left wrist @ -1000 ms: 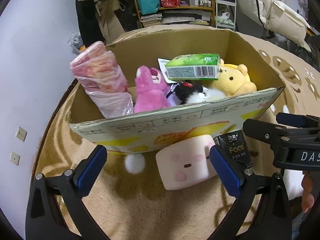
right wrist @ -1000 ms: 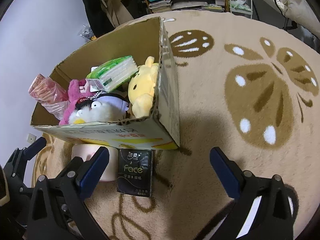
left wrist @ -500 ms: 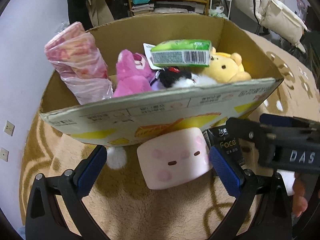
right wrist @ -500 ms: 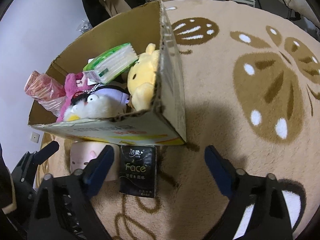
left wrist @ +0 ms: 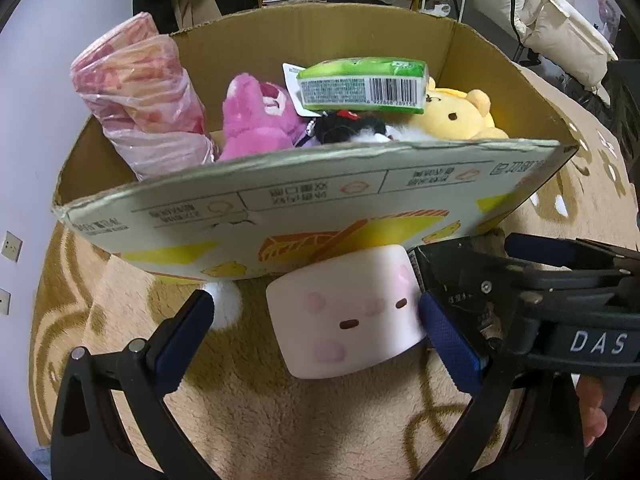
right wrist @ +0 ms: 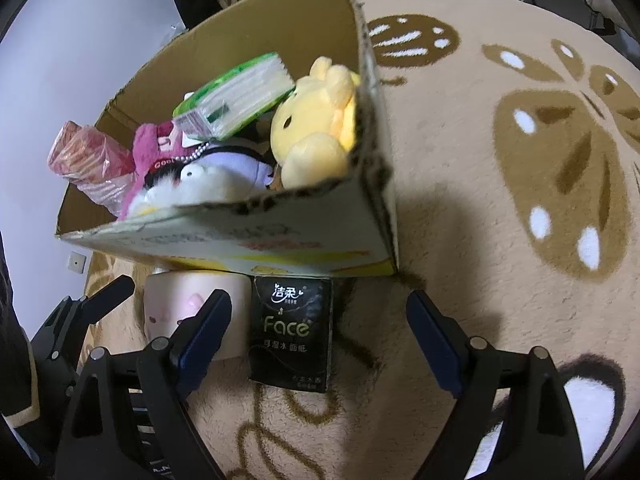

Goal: Organize soft objects
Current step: 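Grasp the pink marshmallow plush with the left tool while the right tool grasps the black Face tissue pack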

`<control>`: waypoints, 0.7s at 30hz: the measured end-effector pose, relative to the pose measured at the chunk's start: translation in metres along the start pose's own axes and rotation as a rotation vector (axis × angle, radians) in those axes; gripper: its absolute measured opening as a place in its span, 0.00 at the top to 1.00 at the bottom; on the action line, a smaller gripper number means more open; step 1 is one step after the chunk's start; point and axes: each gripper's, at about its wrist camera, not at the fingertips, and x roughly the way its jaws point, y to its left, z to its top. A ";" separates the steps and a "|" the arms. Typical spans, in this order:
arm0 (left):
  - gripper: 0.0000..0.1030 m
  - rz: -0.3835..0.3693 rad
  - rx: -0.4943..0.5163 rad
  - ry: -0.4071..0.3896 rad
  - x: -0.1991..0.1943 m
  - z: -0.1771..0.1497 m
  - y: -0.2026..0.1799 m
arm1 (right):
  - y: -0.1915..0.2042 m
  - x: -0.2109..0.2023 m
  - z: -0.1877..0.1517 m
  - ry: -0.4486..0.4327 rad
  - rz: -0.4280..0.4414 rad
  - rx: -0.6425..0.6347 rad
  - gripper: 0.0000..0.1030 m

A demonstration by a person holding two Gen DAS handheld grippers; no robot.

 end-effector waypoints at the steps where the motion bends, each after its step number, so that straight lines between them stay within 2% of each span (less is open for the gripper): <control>1: 0.01 -0.001 0.001 0.001 0.001 0.000 0.001 | 0.000 0.001 0.000 0.003 0.000 0.000 0.09; 12: 0.02 -0.005 -0.006 0.003 0.005 -0.006 0.005 | 0.005 0.012 -0.004 0.013 -0.011 -0.010 0.09; 16: 0.07 -0.027 -0.023 -0.002 0.005 -0.006 0.014 | 0.005 0.014 -0.004 0.018 -0.012 -0.014 0.09; 17: 0.09 -0.039 -0.027 -0.001 0.005 -0.005 0.016 | 0.006 0.016 -0.004 0.019 -0.013 -0.017 0.10; 18: 0.12 -0.045 -0.031 0.003 0.007 -0.006 0.018 | 0.007 0.017 -0.004 0.021 -0.018 -0.024 0.17; 21: 0.17 -0.060 -0.033 0.011 0.009 -0.008 0.019 | 0.009 0.021 -0.004 0.027 -0.036 -0.029 0.22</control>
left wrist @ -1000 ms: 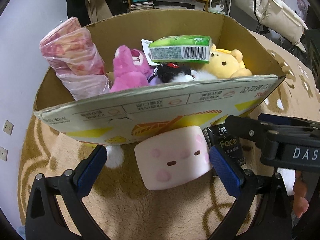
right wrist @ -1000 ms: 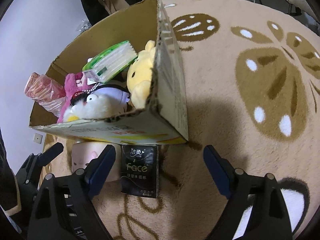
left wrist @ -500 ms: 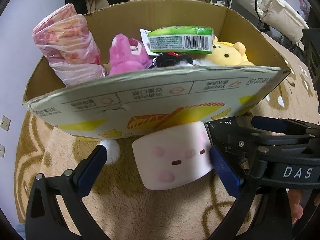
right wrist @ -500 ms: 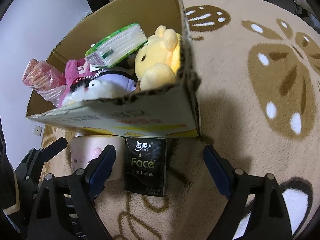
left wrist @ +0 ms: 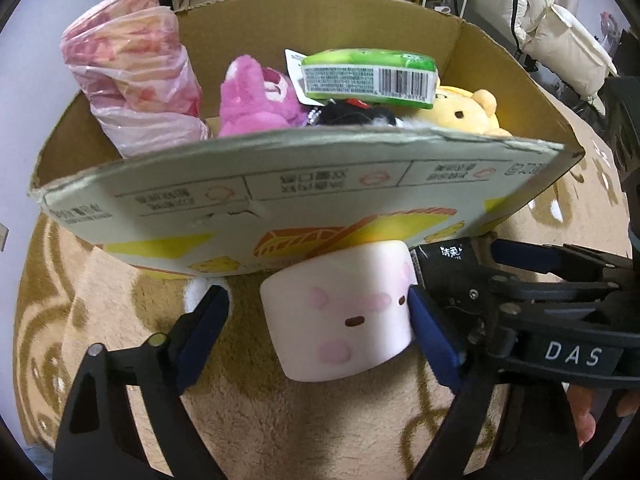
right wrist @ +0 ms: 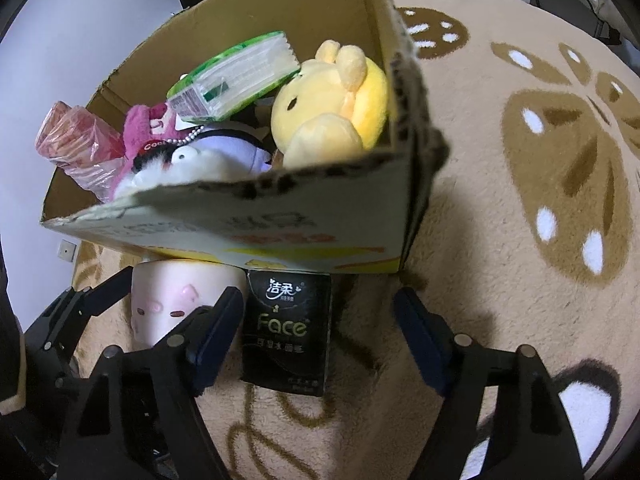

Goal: Organize soft objects
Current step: 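Grasp the pink marshmallow plush with the left tool while the right tool grasps the black Face tissue pack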

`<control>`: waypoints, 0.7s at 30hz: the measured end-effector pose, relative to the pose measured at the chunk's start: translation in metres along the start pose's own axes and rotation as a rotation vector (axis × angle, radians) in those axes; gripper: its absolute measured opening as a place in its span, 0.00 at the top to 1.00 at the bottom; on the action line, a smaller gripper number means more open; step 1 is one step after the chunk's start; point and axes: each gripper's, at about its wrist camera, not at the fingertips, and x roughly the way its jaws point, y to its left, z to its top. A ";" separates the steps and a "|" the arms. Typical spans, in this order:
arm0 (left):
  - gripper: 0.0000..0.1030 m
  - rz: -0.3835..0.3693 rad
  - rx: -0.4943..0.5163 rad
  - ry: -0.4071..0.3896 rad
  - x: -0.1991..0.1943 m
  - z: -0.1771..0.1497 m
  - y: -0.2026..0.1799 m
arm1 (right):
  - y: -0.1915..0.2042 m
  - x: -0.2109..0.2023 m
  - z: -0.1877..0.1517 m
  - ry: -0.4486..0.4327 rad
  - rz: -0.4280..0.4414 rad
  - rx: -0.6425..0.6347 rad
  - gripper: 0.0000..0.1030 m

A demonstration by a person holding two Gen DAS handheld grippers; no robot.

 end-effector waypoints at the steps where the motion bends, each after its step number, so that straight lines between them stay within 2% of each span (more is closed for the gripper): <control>1: 0.21 -0.002 0.005 -0.003 -0.001 -0.001 -0.001 | 0.000 0.000 0.000 0.000 -0.004 0.006 0.23; 2: 0.22 -0.003 0.013 -0.006 -0.001 -0.001 -0.001 | 0.000 0.000 0.000 0.000 -0.004 0.008 0.23; 4: 0.33 -0.016 0.018 -0.006 -0.002 -0.003 -0.001 | 0.001 -0.002 0.001 -0.002 0.000 0.003 0.23; 8: 0.43 -0.018 0.015 0.001 -0.004 -0.005 -0.004 | 0.012 0.001 0.005 0.011 0.039 -0.016 0.24; 10: 0.50 -0.017 0.011 0.003 -0.005 -0.004 -0.012 | 0.016 0.006 0.006 0.024 0.032 -0.021 0.27; 12: 0.53 -0.013 0.012 0.003 -0.007 -0.006 -0.014 | 0.019 0.010 0.006 0.026 0.031 -0.033 0.29; 16: 0.58 0.002 0.031 -0.003 -0.013 -0.007 -0.017 | 0.025 0.016 0.006 0.048 0.074 -0.040 0.48; 21: 0.61 0.027 0.048 -0.013 -0.018 -0.009 -0.024 | 0.033 0.018 0.002 0.043 0.049 -0.056 0.53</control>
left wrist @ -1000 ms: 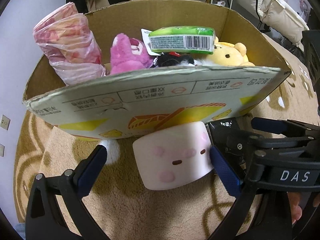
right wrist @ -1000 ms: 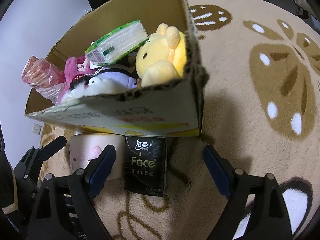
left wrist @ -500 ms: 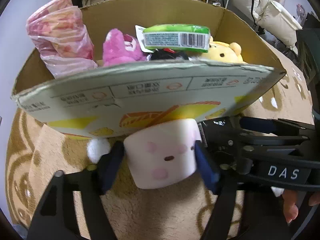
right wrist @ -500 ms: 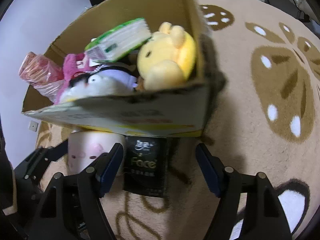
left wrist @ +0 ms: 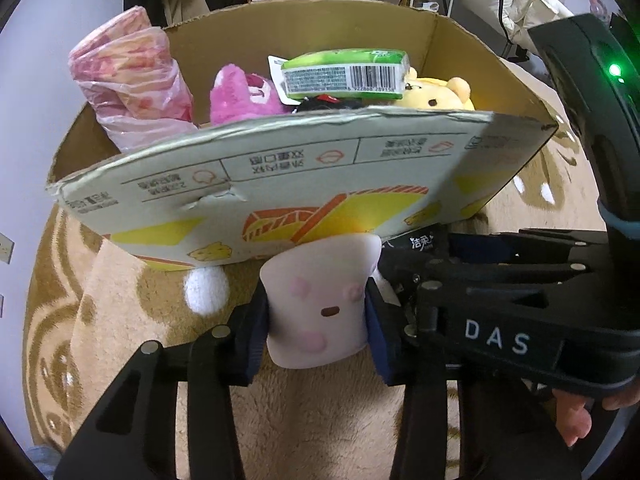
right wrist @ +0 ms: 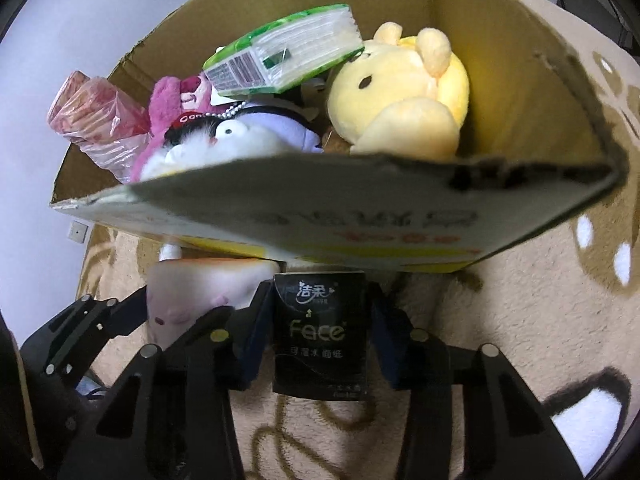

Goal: Organize soft objects
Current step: 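Grasp the pink marshmallow plush with the left tool while the right tool grasps the black Face tissue pack, then lift the marshmallow plush and black tissue pack over the box and release both inside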

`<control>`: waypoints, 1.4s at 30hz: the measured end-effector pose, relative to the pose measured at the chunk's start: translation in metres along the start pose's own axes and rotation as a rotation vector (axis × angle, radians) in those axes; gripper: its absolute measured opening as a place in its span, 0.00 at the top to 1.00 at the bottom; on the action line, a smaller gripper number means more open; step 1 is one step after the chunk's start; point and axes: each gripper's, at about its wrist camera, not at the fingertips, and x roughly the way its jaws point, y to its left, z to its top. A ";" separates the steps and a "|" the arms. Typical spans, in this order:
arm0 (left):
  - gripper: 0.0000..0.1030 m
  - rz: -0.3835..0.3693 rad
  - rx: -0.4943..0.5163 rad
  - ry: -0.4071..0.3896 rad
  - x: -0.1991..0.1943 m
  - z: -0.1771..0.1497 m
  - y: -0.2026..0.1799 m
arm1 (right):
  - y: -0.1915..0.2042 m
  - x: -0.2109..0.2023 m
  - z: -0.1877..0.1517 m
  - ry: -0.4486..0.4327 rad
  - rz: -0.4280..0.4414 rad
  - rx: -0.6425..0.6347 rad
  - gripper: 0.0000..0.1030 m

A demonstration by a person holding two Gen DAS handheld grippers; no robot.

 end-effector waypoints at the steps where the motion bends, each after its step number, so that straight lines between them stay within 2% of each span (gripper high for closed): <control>1: 0.62 0.007 -0.001 -0.002 -0.002 -0.001 0.000 | 0.000 -0.001 -0.001 -0.002 -0.007 -0.003 0.53; 5: 0.62 0.017 -0.032 -0.012 -0.010 -0.005 0.006 | 0.015 0.000 -0.007 -0.035 -0.056 -0.032 0.53; 10: 0.62 0.048 -0.078 -0.048 -0.026 -0.010 0.017 | 0.026 -0.017 -0.012 -0.101 -0.057 -0.047 0.54; 19: 0.62 0.129 -0.096 -0.173 -0.077 -0.024 0.021 | 0.041 -0.062 -0.023 -0.226 -0.048 -0.072 0.54; 23: 0.62 0.160 -0.082 -0.248 -0.105 -0.030 0.020 | 0.046 -0.095 -0.028 -0.306 -0.022 -0.093 0.54; 29: 0.62 0.202 -0.062 -0.340 -0.137 -0.023 0.016 | 0.039 -0.157 -0.028 -0.427 0.013 -0.121 0.54; 38: 0.62 0.213 -0.052 -0.439 -0.170 -0.002 0.016 | 0.046 -0.207 -0.016 -0.571 0.011 -0.162 0.54; 42: 0.62 0.241 -0.036 -0.471 -0.177 0.012 0.016 | 0.052 -0.220 -0.010 -0.605 0.013 -0.179 0.54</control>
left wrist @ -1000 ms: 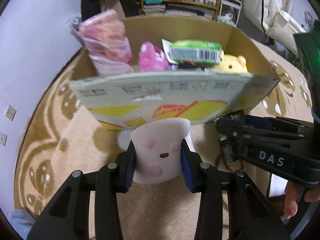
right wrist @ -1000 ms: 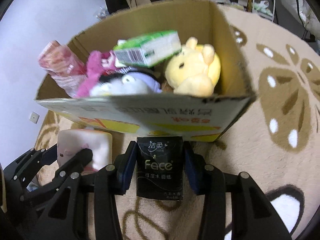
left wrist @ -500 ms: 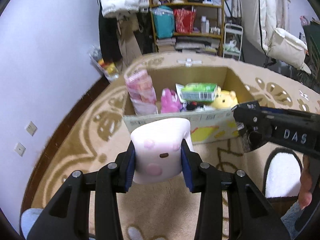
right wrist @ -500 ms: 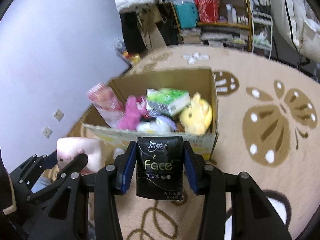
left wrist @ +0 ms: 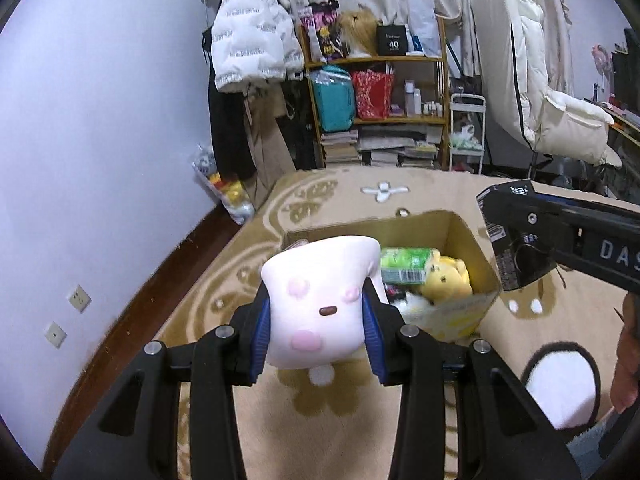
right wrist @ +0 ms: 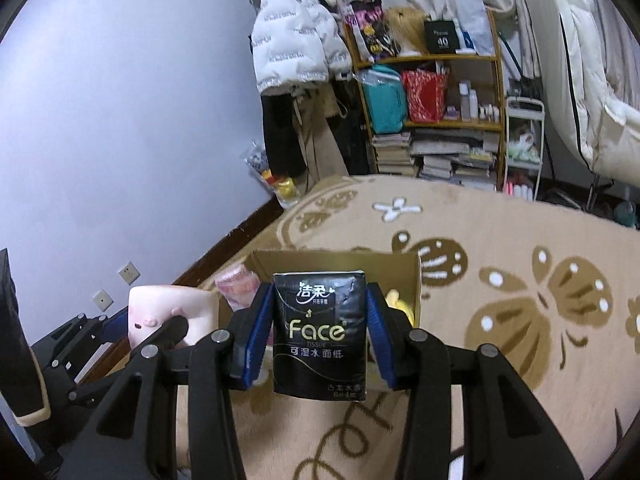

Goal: Organize soft objects
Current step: 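Lift the marshmallow plush and black tissue pack over the box and release both inside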

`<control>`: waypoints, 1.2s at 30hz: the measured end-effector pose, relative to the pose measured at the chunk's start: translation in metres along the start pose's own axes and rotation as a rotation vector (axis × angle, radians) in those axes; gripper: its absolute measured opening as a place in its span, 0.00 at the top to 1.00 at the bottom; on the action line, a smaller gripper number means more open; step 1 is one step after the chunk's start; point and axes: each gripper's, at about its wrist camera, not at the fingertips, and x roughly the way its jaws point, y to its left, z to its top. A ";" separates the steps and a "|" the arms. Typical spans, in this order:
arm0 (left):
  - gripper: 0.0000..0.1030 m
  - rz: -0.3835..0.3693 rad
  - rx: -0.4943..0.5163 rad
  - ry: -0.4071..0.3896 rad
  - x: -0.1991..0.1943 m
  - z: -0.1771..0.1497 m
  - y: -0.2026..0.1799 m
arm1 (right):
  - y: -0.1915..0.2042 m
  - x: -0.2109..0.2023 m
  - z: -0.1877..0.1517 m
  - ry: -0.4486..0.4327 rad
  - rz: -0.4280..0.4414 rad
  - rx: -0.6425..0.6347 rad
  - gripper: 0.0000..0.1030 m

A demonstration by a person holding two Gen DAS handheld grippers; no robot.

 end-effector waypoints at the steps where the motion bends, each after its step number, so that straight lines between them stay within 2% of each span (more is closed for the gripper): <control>1: 0.62 0.002 0.003 -0.005 0.001 0.004 0.000 | 0.001 0.001 0.004 -0.006 -0.003 -0.008 0.54; 5: 0.62 0.008 0.006 -0.014 0.010 0.018 0.001 | -0.002 0.007 0.011 -0.030 -0.008 -0.023 0.54; 10: 0.62 0.026 0.024 -0.054 0.018 0.030 0.002 | -0.009 0.022 0.014 -0.043 0.027 -0.023 0.54; 18: 0.61 0.012 0.027 -0.046 0.051 0.045 0.004 | -0.008 0.059 0.012 -0.006 0.014 -0.066 0.53; 25: 0.60 -0.026 0.021 -0.012 0.079 0.036 -0.001 | -0.021 0.088 0.004 0.033 0.017 -0.045 0.53; 32: 0.60 -0.025 0.058 0.081 0.115 0.018 -0.011 | -0.035 0.107 -0.003 0.075 0.022 -0.009 0.53; 36: 0.60 -0.010 0.072 0.073 0.122 0.014 -0.014 | -0.039 0.114 -0.007 0.093 0.026 0.003 0.53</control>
